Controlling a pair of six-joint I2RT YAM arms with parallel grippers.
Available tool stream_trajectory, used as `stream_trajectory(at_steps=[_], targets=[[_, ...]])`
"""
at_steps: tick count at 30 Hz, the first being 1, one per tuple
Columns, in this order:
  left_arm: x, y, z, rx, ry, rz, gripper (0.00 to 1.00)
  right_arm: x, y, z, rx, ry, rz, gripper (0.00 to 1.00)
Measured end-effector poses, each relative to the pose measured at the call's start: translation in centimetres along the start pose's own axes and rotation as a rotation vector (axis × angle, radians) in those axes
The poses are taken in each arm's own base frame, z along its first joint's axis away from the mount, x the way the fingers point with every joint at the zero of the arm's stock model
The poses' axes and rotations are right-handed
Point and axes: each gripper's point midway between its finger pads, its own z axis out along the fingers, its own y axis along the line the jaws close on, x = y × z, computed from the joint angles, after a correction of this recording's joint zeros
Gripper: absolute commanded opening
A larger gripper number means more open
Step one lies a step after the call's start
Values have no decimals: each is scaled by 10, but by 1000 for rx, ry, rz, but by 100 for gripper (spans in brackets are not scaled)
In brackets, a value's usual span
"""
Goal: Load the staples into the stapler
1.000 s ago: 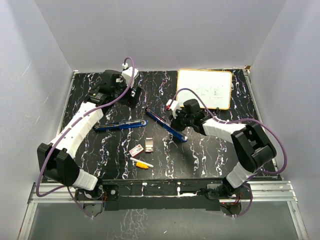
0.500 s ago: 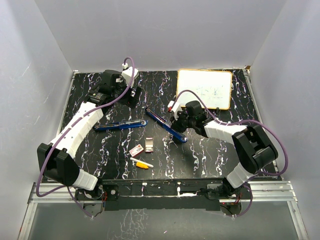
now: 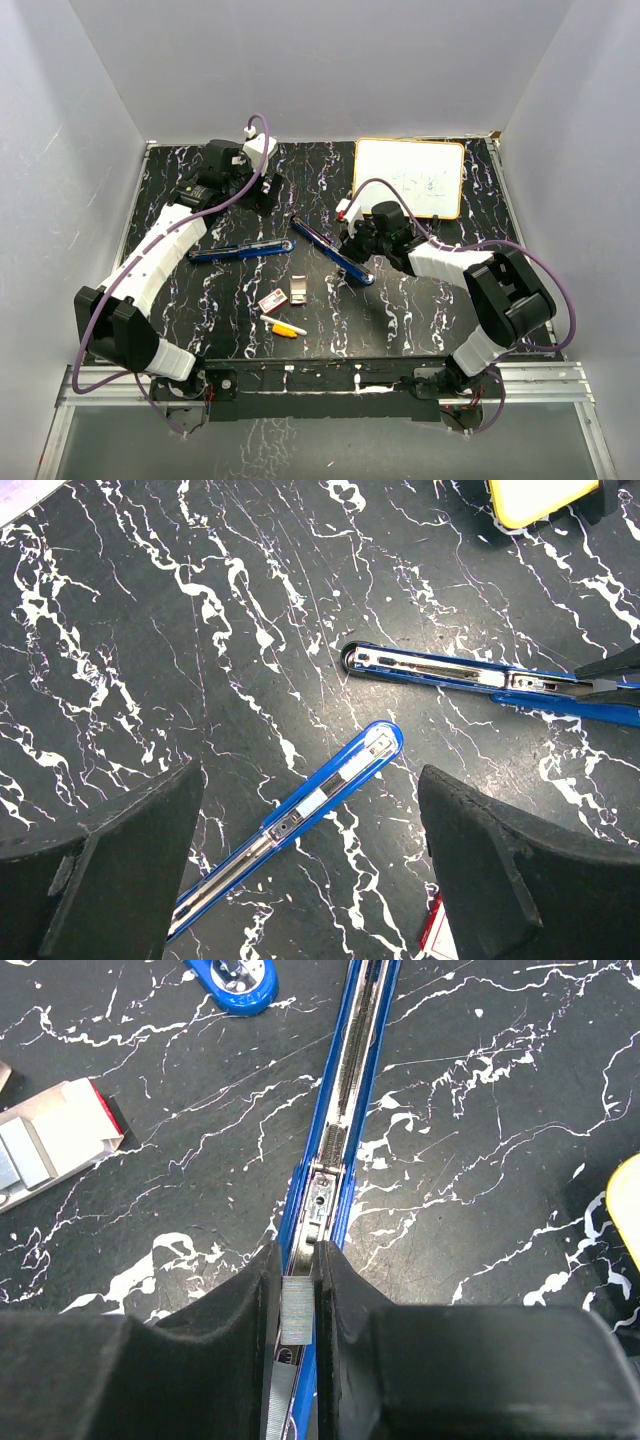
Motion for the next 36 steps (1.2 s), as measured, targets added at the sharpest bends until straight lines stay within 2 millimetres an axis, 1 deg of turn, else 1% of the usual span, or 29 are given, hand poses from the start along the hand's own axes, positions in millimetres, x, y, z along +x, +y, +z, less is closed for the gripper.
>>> stream_trajectory(at_steps=[13,22,30,36], targets=[[0,0,0,0,-1,0,87,4,-8,-1,72,27,78,9],[0,0,0,0,-1,0,87,7,-5,0,97,52,88,8],[0,0,0,0,-1,0,87,-4,-5,-1,134,43,69,8],[0,0,0,1,-1,0,87,-11,-10,-4,165,37,60,8]])
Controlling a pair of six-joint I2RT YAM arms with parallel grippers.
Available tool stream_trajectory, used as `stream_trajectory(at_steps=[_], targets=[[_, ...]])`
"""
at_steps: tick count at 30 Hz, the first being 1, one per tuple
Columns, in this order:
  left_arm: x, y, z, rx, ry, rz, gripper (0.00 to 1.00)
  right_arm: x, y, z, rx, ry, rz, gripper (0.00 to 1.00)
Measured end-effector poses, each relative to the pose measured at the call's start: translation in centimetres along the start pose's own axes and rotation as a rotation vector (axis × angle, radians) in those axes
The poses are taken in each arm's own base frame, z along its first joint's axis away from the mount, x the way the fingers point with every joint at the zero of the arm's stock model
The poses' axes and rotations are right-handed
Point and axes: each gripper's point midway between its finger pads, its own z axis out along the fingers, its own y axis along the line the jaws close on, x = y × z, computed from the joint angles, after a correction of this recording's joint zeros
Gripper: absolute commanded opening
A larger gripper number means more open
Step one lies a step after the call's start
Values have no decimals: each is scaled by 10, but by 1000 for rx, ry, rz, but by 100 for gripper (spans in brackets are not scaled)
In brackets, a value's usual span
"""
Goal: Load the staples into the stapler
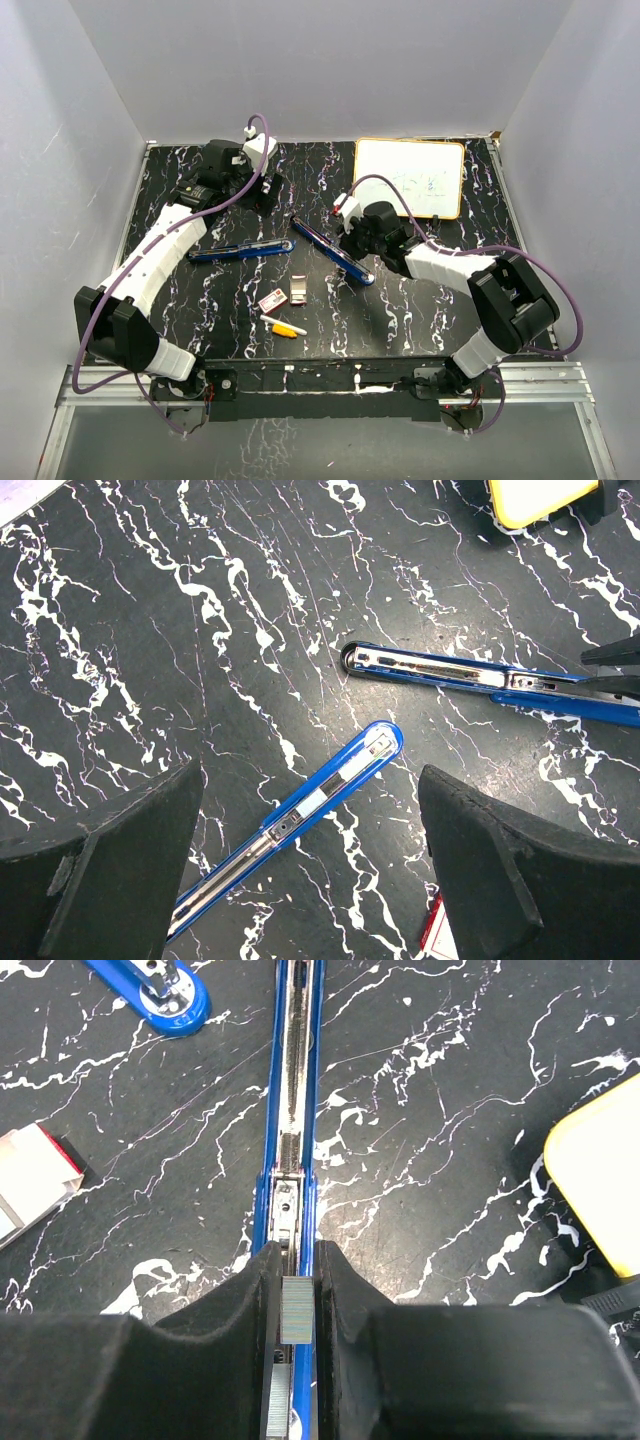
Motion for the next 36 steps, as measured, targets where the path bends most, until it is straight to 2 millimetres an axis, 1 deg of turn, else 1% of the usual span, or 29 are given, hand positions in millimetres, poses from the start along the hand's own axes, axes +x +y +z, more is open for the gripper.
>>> stream_trajectory(at_steps=[10,15,21,25,30,36], targets=[[0,0,0,0,0,0,87,1,-9,-1,55,26,3,8],[0,0,0,-1,0,0,87,7,-17,-5,95,69,11,8],[0,2,0,-3,0,-2,87,22,-21,-10,116,134,23,8],[0,2,0,-5,0,-3,87,33,-18,-13,107,179,30,8],[0,2,0,-5,0,-3,87,42,-11,-16,81,213,48,8],[0,2,0,-5,1,-3,87,44,-4,-15,71,221,83,8]])
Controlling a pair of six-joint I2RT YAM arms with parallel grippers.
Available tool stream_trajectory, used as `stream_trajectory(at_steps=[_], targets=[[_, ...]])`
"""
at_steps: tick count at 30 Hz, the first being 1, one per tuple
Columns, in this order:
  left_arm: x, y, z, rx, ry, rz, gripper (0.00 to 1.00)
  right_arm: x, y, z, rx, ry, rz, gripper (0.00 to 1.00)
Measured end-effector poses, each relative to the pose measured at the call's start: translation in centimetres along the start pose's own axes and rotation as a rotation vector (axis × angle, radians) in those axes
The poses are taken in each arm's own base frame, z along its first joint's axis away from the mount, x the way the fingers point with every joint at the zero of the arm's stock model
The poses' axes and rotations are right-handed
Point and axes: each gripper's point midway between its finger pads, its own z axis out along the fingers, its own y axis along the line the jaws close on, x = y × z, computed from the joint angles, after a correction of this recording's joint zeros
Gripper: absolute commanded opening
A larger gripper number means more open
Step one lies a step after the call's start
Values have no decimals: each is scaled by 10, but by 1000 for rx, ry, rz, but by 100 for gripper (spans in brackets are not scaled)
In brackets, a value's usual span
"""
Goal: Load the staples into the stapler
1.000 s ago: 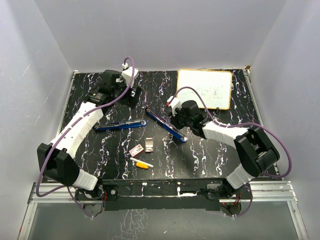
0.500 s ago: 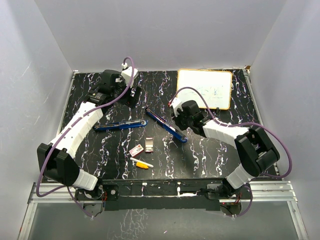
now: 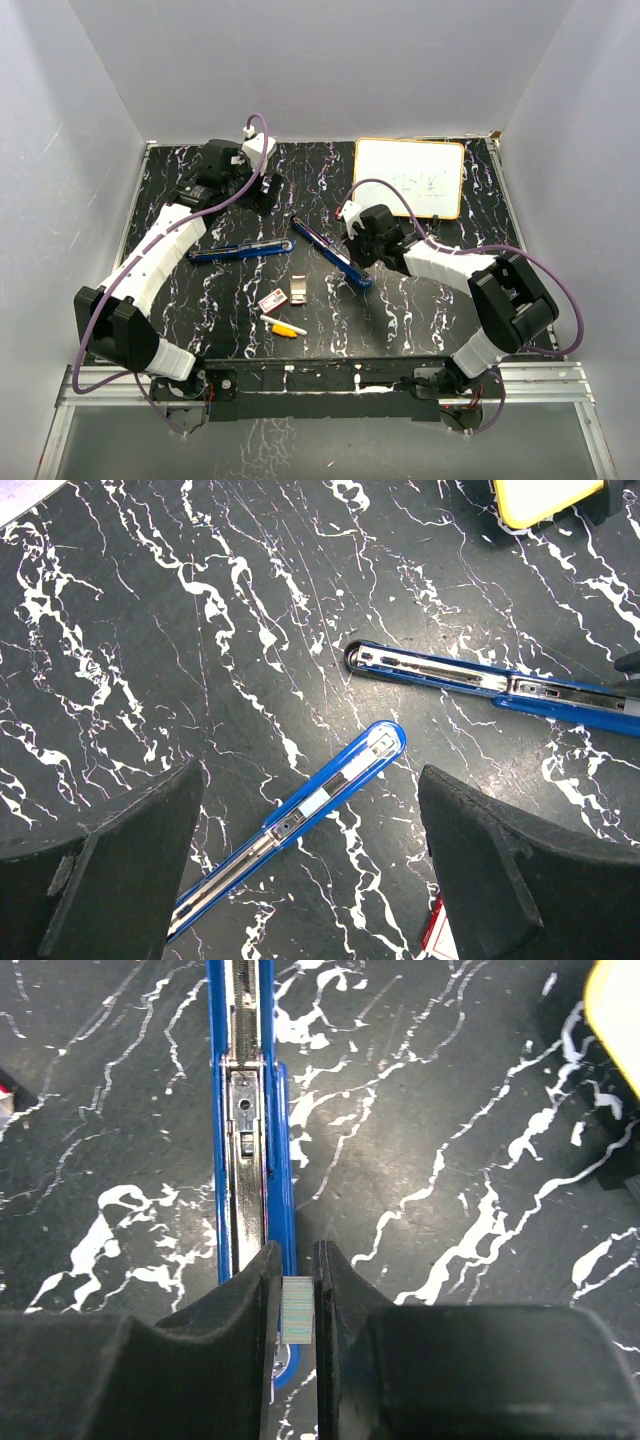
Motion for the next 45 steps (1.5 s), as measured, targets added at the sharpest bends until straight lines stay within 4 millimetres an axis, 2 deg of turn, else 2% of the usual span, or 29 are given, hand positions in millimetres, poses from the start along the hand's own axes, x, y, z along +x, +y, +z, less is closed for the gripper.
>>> stream_trajectory(at_steps=[6,11,17,22,32,45], targets=[[0,1,1,-3,2,6,87,2,25,4,-41,21,24,8],[2,3,2,-12,9,14,87,-1,33,4,-38,35,73,8],[5,7,5,-32,24,26,87,-26,31,1,3,-1,110,8],[6,12,6,-54,29,40,87,-50,37,-2,8,-48,119,8],[2,23,7,-108,12,66,87,-43,44,2,16,-60,108,8],[4,26,9,-118,16,66,87,-45,47,8,34,-80,65,8]])
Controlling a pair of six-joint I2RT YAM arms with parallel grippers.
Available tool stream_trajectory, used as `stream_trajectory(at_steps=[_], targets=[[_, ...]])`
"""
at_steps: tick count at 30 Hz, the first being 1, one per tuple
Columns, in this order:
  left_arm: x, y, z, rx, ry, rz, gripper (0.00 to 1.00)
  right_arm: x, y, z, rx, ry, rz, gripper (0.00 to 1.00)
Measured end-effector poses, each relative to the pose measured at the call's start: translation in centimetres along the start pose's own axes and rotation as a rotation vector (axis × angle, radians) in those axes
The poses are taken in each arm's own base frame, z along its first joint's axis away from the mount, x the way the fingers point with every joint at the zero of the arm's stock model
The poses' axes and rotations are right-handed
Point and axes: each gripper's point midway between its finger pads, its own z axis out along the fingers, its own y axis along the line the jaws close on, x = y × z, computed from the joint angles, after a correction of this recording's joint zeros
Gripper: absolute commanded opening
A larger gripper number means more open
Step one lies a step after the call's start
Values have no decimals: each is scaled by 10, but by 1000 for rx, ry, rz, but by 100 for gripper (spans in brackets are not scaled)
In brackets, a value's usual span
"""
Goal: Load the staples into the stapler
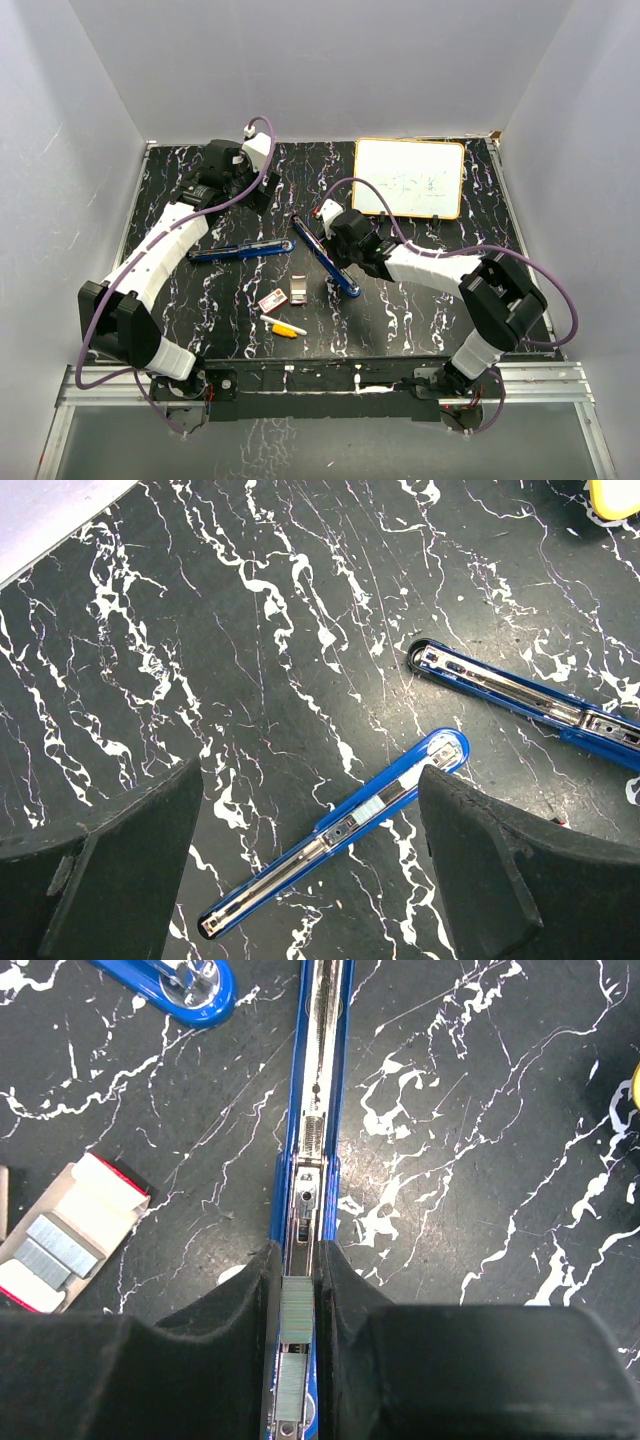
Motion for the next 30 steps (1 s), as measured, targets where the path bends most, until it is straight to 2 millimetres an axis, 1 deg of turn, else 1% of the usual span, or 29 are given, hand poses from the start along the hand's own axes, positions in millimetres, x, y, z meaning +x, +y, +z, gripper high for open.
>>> stream_trajectory(at_steps=[7,30], targets=[[-1,0,0,-1,-5,5,87,8,0,5,1,25,-9,8],[-1,0,0,0,-5,8,87,12,-1,8,1,37,-28,8]])
